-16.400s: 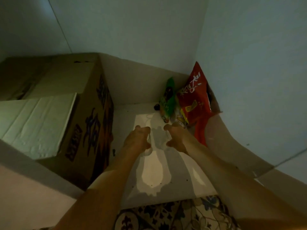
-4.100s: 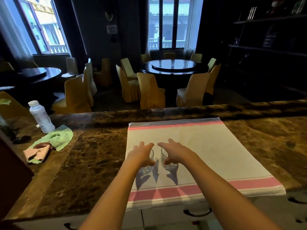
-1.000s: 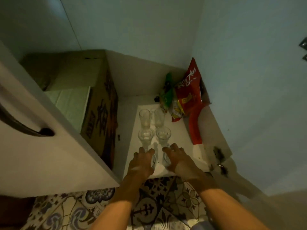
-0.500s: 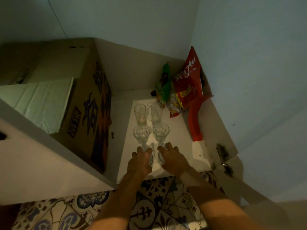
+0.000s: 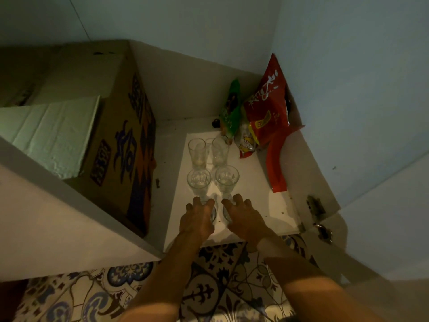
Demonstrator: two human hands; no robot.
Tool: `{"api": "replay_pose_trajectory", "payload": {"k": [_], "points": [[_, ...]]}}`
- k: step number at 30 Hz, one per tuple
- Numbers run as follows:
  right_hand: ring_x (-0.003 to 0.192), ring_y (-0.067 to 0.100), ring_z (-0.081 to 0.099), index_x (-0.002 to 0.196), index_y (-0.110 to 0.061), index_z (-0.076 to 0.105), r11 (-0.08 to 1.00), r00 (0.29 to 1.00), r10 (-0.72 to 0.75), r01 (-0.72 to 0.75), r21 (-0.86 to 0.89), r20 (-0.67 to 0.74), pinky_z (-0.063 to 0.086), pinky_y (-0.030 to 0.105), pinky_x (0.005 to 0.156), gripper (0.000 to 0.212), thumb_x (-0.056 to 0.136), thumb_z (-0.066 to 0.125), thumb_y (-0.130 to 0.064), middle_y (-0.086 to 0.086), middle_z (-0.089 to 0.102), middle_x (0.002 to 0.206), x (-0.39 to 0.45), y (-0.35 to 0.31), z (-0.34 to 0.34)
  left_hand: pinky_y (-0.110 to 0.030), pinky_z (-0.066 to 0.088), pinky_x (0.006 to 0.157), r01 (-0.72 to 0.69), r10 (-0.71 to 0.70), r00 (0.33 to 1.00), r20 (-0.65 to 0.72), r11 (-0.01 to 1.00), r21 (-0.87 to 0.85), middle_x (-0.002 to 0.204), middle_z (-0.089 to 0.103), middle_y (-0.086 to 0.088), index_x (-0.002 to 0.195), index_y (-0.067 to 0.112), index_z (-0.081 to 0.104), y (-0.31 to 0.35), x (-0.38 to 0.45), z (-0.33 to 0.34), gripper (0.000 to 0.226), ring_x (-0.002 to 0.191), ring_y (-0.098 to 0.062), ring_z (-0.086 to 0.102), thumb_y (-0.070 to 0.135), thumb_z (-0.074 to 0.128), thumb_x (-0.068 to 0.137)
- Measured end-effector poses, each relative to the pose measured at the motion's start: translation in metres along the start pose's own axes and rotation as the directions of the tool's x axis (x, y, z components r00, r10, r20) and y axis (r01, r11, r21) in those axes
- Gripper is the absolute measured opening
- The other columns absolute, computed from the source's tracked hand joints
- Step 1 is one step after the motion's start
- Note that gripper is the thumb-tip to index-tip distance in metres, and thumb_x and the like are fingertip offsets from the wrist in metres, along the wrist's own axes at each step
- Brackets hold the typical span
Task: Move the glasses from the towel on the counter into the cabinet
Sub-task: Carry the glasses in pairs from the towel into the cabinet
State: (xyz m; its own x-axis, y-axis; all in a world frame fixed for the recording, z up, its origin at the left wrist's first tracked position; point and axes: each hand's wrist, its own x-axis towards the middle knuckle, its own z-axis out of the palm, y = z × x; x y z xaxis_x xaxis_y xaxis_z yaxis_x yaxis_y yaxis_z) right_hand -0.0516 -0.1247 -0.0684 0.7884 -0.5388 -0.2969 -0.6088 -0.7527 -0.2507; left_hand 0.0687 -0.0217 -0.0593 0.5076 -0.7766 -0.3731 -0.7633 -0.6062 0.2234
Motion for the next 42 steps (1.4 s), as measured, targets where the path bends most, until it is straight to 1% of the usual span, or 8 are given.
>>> {"api": "replay_pose_trajectory", "payload": {"k": [13,16,21,25,30,35,38,42], "points": [[0.119,0.036,0.039,0.149,-0.025,0.025,1.000,0.999,0.017,-0.018,0.015,0.027,0.049,0.045,0.085,0.075,0.086,0.066,-0.022,0.014,0.030,0.142,0.001,0.000,0.001,-0.042,0.048,0.090,0.016,-0.016,1.000,0.006,1.000,-0.006,0.140,0.033,-0.012,0.148,0.031,0.028,0.001,-0.004,0.000,0.079,0.123,-0.032,0.041,0.031,0.073,0.083],[0.121,0.036,0.039,0.148,-0.025,0.025,0.999,0.999,0.023,-0.024,0.028,0.032,0.049,0.047,0.090,0.077,0.085,0.069,-0.028,0.013,0.029,0.144,0.001,0.000,-0.002,-0.042,0.048,0.088,0.010,-0.010,1.000,0.001,1.000,-0.022,0.141,0.031,-0.011,0.149,0.034,0.023,0.000,-0.006,-0.001,0.085,0.124,-0.032,0.040,0.032,0.075,0.081],[0.125,0.035,0.038,0.146,-0.023,0.031,1.000,0.999,0.023,-0.023,-0.011,-0.049,0.042,0.047,0.099,0.078,0.082,0.071,-0.038,0.012,0.031,0.147,-0.003,-0.006,-0.012,-0.043,0.045,0.088,0.030,-0.030,1.000,0.002,0.994,-0.106,0.145,0.027,-0.010,0.152,0.037,0.014,0.003,-0.011,-0.008,0.090,0.126,-0.031,0.035,0.044,0.071,0.082],[0.126,0.032,0.039,0.144,-0.021,0.035,1.000,0.995,0.020,-0.020,0.009,-0.095,0.040,0.043,0.099,0.071,0.084,0.068,-0.038,0.009,0.038,0.144,-0.009,-0.008,-0.025,-0.044,0.043,0.093,0.018,-0.026,0.998,-0.057,0.989,-0.146,0.146,0.030,-0.009,0.151,0.032,0.019,0.005,-0.019,-0.021,0.080,0.128,-0.031,0.033,0.052,0.061,0.086],[0.124,0.032,0.042,0.139,-0.017,0.043,0.999,0.995,0.027,-0.024,0.030,-0.101,0.043,0.043,0.096,0.058,0.088,0.063,-0.032,0.010,0.044,0.139,-0.024,-0.022,-0.057,-0.043,0.040,0.099,0.022,-0.027,0.996,-0.080,0.997,-0.069,0.143,0.039,-0.008,0.149,0.030,0.030,0.010,-0.036,-0.052,0.068,0.128,-0.031,0.036,0.050,0.057,0.090],[0.113,0.034,0.052,0.134,-0.014,0.047,0.996,0.998,-0.022,0.027,0.086,-0.060,0.050,0.042,0.084,0.053,0.087,0.065,-0.031,0.013,0.053,0.124,-0.072,-0.043,-0.101,-0.042,0.043,0.098,-0.023,0.023,1.000,-0.016,0.999,-0.030,0.138,0.049,-0.008,0.146,0.026,0.037,0.023,-0.089,-0.099,0.059,0.126,-0.030,0.043,0.045,0.054,0.093],[0.117,0.034,0.050,0.135,-0.016,0.045,0.996,1.000,-0.020,0.019,0.088,0.012,0.048,0.043,0.090,0.054,0.088,0.064,-0.033,0.013,0.053,0.130,-0.108,-0.061,-0.149,-0.041,0.048,0.093,-0.037,0.035,0.999,-0.041,0.998,-0.041,0.129,0.056,-0.007,0.138,0.026,0.046,0.036,-0.132,-0.138,0.051,0.120,-0.029,0.051,0.045,0.055,0.092],[0.124,0.032,0.047,0.139,-0.022,0.044,0.994,0.989,0.054,-0.066,0.083,0.137,0.045,0.043,0.100,0.055,0.088,0.062,-0.033,0.008,0.050,0.138,-0.165,-0.096,-0.232,-0.042,0.050,0.093,0.005,-0.004,0.996,0.085,1.000,-0.018,0.129,0.058,-0.008,0.131,0.026,0.051,0.058,-0.192,-0.209,0.046,0.117,-0.029,0.055,0.044,0.057,0.089]]}}
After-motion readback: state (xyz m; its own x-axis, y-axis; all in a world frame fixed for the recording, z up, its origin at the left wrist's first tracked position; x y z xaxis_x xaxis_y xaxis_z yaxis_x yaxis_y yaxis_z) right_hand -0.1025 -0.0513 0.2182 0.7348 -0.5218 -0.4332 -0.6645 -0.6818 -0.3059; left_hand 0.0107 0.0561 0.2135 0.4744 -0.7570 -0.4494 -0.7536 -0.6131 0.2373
